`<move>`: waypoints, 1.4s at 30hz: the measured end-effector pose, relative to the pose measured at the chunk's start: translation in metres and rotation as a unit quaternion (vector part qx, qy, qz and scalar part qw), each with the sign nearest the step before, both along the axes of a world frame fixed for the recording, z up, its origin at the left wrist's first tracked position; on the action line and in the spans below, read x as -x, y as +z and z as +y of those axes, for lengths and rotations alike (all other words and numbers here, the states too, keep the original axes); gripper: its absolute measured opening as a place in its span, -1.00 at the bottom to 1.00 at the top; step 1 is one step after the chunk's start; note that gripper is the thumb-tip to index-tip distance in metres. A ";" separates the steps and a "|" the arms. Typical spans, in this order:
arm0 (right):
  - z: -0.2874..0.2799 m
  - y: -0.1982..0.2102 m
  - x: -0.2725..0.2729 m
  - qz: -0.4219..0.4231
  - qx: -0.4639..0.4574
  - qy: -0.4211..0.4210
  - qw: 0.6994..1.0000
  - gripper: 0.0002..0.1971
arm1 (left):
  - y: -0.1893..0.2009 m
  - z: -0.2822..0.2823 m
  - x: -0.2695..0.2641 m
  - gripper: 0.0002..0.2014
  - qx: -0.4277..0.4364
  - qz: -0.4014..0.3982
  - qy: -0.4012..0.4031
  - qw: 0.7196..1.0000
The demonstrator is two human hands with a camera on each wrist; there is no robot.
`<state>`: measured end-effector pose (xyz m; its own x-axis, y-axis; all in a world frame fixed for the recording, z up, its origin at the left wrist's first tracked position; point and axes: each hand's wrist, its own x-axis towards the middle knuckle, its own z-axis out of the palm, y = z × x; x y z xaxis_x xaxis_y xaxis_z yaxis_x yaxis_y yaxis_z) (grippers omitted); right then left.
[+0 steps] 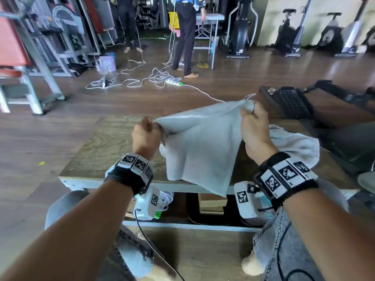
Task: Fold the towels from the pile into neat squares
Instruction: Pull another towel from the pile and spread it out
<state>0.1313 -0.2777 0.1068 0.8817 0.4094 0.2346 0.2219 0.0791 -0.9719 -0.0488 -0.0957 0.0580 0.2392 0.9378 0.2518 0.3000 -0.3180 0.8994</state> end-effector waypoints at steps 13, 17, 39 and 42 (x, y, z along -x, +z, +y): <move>0.021 -0.021 0.045 -0.298 0.254 0.122 0.912 -0.73 | 0.031 -0.038 -0.027 -0.91 -0.165 0.072 -0.277 0.944; 0.015 -0.011 0.037 -0.298 0.177 0.065 0.936 -0.84 | 0.025 -0.026 -0.009 -0.87 -0.212 0.105 -0.216 0.947; 0.017 0.012 -0.027 -0.137 0.173 0.121 0.968 -0.54 | 0.041 0.024 0.058 -0.62 0.018 0.156 -0.042 0.987; 0.014 -0.003 -0.002 -0.182 0.220 0.143 0.948 -0.61 | 0.045 0.010 0.048 -0.68 0.059 0.141 -0.079 0.985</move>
